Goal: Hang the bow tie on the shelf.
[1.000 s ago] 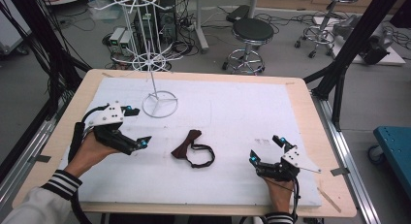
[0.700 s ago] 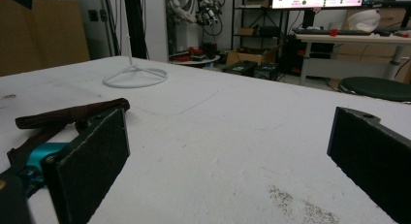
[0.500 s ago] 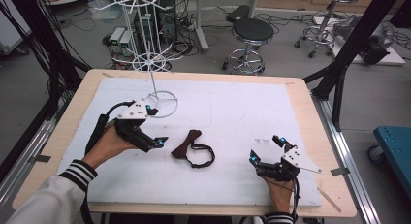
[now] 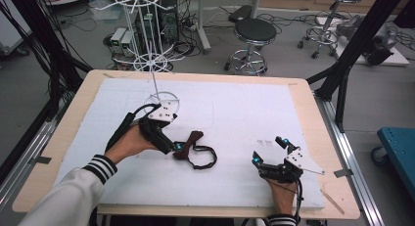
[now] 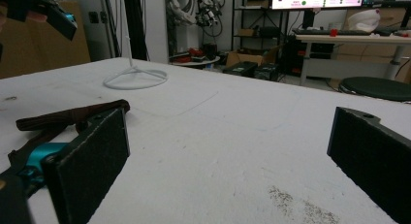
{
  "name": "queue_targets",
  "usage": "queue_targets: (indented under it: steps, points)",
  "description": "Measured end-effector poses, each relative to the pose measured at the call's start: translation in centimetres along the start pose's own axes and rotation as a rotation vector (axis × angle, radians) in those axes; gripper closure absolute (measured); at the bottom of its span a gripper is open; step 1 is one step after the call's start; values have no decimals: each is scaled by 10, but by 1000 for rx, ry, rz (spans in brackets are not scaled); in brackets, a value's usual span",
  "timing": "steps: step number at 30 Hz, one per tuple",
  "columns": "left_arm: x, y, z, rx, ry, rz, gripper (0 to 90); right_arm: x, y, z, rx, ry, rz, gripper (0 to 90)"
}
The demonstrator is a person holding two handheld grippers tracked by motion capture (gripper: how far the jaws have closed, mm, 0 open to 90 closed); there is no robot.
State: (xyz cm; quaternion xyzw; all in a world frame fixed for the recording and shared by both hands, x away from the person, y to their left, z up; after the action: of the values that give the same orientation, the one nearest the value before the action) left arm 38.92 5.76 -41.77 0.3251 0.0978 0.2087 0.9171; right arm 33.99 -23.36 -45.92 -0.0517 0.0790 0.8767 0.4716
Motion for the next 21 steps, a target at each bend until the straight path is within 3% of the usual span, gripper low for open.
queue_targets:
  steps: [10,21]
  points:
    - [1,-26,-4,71,21,-8,17,0,1,0,4,-6,-1,7]
    - [6,-49,-16,172,55,13,17,0,1,0,2,-11,0,7]
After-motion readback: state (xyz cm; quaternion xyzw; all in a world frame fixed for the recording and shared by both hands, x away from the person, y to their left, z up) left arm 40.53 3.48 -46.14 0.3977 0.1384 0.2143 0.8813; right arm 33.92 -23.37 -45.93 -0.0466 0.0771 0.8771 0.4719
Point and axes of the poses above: each handheld gripper's, and its own axes: y roughly backward along the jaws, z roughly out of its top, x roughly to its left, the point moved 9 cm from there along -y, roughly forward along the jaws, and after that the axes turned 11 degrees about y, right-handed, at the moved point
